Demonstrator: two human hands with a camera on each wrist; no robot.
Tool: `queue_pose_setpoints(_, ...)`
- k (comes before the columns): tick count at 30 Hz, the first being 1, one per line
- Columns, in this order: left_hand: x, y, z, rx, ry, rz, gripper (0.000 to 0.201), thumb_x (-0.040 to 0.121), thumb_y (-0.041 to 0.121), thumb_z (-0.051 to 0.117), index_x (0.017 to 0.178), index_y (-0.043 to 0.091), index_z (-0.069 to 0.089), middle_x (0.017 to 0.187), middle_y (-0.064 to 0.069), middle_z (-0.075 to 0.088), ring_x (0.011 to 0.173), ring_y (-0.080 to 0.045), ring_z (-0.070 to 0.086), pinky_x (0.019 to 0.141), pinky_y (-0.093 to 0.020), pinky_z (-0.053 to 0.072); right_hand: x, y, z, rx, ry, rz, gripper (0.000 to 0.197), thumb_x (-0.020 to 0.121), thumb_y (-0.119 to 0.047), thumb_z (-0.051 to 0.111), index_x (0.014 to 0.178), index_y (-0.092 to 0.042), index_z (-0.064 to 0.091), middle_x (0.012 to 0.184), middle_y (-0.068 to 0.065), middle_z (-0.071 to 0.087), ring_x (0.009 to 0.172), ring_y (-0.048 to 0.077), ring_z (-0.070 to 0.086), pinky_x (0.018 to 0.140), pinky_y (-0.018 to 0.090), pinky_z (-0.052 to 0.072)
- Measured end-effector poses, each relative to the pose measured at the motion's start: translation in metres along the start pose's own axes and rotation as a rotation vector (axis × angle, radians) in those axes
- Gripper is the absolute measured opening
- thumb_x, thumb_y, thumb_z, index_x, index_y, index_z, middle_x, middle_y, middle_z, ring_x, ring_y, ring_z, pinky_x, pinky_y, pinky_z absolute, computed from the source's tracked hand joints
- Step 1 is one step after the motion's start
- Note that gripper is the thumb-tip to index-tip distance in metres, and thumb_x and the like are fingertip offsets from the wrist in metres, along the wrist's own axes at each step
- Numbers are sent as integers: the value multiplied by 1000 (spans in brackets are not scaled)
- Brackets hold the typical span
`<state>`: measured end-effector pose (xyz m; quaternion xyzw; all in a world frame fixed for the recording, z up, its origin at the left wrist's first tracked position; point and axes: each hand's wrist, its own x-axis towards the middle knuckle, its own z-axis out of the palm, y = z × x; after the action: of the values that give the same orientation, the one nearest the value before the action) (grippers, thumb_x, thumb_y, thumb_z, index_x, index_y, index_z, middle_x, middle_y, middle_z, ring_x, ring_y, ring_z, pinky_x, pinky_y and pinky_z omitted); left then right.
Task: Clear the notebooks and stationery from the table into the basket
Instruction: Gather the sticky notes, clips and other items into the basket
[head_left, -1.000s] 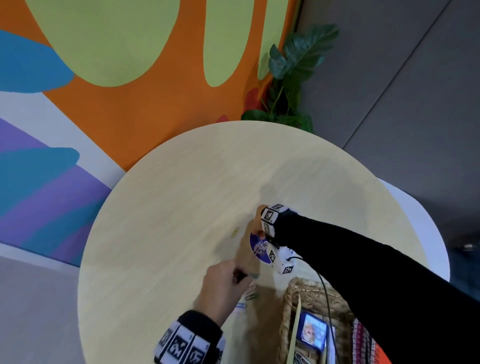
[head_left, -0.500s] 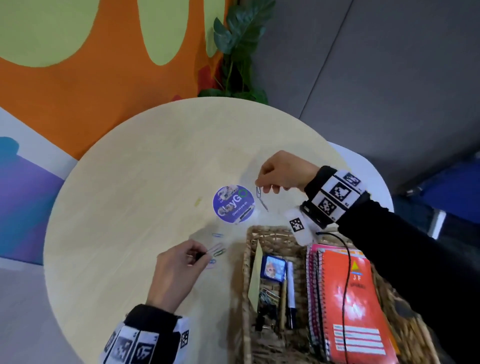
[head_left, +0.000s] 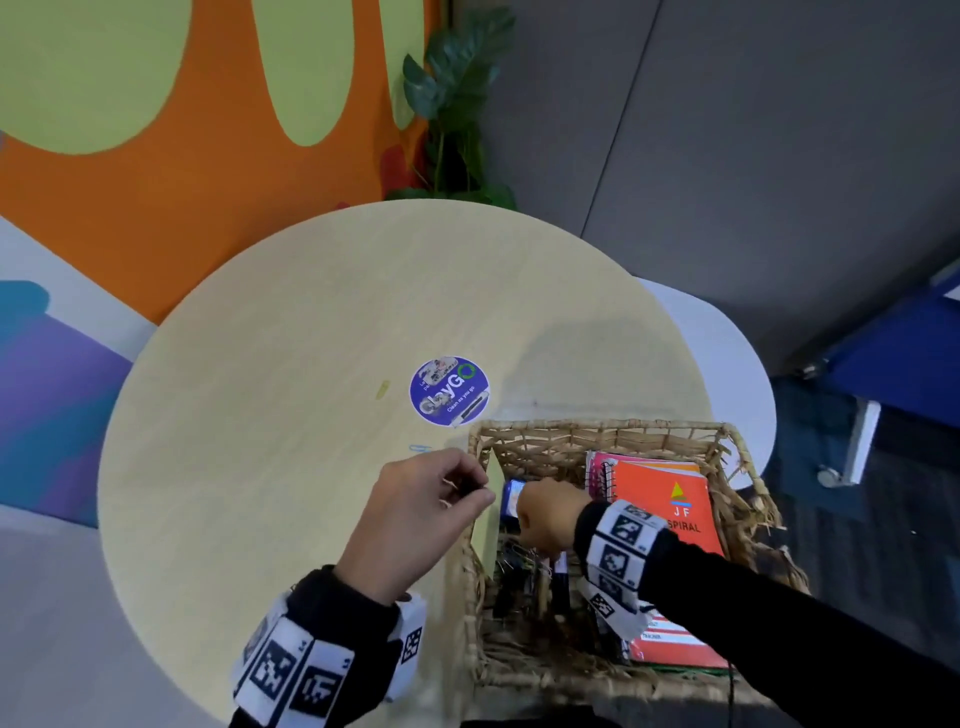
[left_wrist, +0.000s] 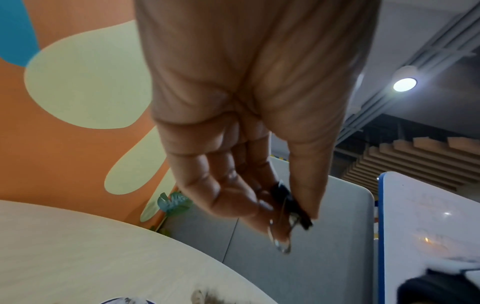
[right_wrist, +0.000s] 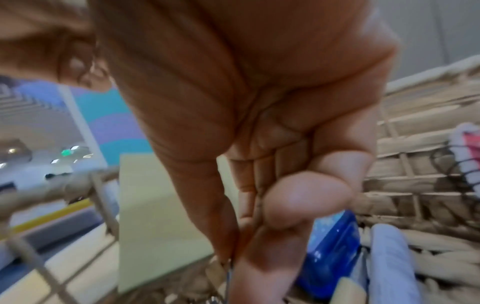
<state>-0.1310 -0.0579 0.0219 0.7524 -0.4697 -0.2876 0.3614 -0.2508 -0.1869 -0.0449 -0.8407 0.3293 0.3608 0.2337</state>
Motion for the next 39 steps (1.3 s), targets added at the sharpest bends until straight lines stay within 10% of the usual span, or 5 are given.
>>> queue_pose_setpoints(6, -15, 1, 16, 214, -229, -48, 8, 81, 29, 66, 87, 26, 70, 81, 11, 68, 73, -4, 62, 68, -13, 42, 14, -14, 17, -71, -21, 4, 30, 90, -18, 54, 114, -1, 57, 107, 14, 64, 105, 33, 59, 99, 48, 42)
queue_pose_setpoints(17, 37, 39, 84, 779, -663, 90, 27, 85, 6, 56, 59, 4, 49, 58, -5, 44, 56, -24, 48, 62, -31, 45, -65, 62, -21, 348, 478, 38, 27, 85, -27, 61, 62, -13, 65, 69, 6, 70, 64, 20, 69, 54, 26, 47)
queue_pose_setpoints(23, 37, 26, 145, 1032, -925, 50, 49, 97, 13, 49, 140, -6, 36, 133, -22, 54, 118, -35, 56, 91, -37, 47, -101, 82, -12, 487, 550, 32, 21, 88, -24, 61, 79, -8, 71, 70, 7, 74, 59, 19, 71, 50, 22, 48)
queue_pose_setpoints(31, 33, -6, 177, 1080, -841, -130, 97, 88, 19, 57, 146, -4, -17, 103, -26, 66, 94, -40, 64, 82, -56, 51, -95, 84, 9, 466, 469, 40, 21, 88, -32, 60, 84, -15, 71, 72, 4, 74, 62, 14, 71, 68, 33, 58)
queue_pose_setpoints(39, 54, 16, 41, 352, -447, 117, 23, 88, 27, 59, 99, 11, 71, 97, -6, 72, 87, -20, 63, 75, -27, 47, -73, 71, -39, 554, 599, -48, 12, 84, -19, 64, 77, -14, 72, 63, 1, 70, 60, 12, 67, 62, 32, 52)
